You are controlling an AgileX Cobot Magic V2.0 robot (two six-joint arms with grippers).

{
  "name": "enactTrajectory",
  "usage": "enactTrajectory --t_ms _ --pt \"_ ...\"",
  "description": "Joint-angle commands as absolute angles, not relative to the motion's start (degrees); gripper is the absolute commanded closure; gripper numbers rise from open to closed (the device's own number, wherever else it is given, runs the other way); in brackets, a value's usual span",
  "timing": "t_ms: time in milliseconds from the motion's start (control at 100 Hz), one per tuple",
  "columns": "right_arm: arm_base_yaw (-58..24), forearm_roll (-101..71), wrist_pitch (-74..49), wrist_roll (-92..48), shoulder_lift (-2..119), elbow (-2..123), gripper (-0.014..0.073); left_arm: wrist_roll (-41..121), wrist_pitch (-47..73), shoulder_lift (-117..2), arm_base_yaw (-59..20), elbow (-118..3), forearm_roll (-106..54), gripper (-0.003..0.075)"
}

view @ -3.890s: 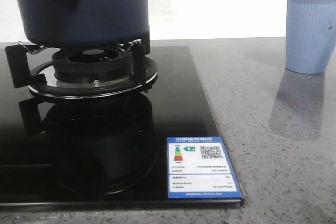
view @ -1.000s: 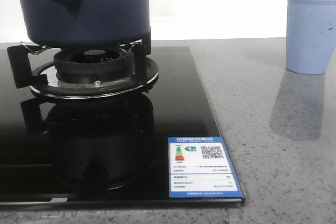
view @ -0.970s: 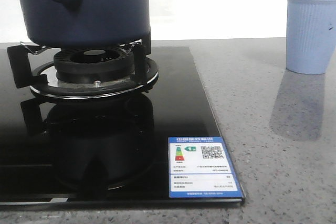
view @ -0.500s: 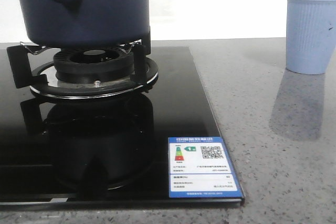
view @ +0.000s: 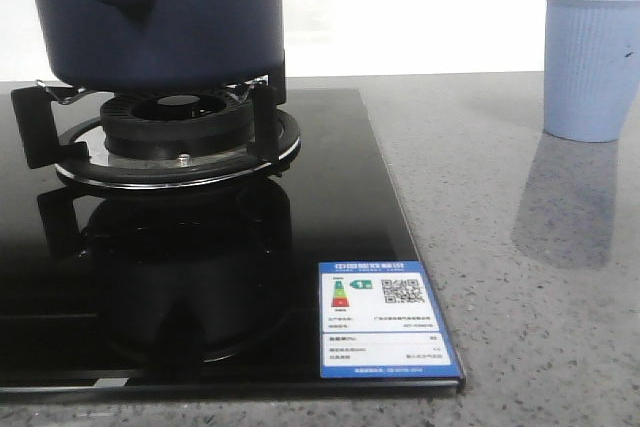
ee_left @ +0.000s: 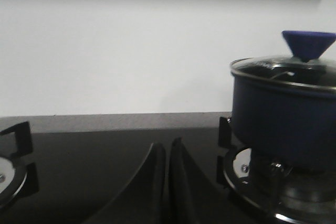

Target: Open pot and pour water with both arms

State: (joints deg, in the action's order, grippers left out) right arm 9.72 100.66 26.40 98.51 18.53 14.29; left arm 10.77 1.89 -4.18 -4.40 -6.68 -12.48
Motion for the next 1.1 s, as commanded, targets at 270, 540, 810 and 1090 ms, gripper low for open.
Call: enactTrajectory --t_ms 270,540,810,1090 --pt "9.65 99.21 25.14 98.56 18.78 15.79 0.0644 5.98 2.67 1.68 0.69 0.86 -9.21 0.0736" --pt "9.76 99.21 25.14 98.56 18.78 15.79 0.0644 5.98 4.87 1.56 0.69 0.76 -11.50 0.0736" --pt "9.76 99.21 25.14 98.56 18.78 15.79 0.0644 5.98 4.87 1.56 0.69 0.76 -11.50 0.0736" --pt "9.76 99.81 24.53 98.56 18.78 15.79 0.0644 5.98 4.87 1.56 0.69 0.76 -11.50 0.0736"
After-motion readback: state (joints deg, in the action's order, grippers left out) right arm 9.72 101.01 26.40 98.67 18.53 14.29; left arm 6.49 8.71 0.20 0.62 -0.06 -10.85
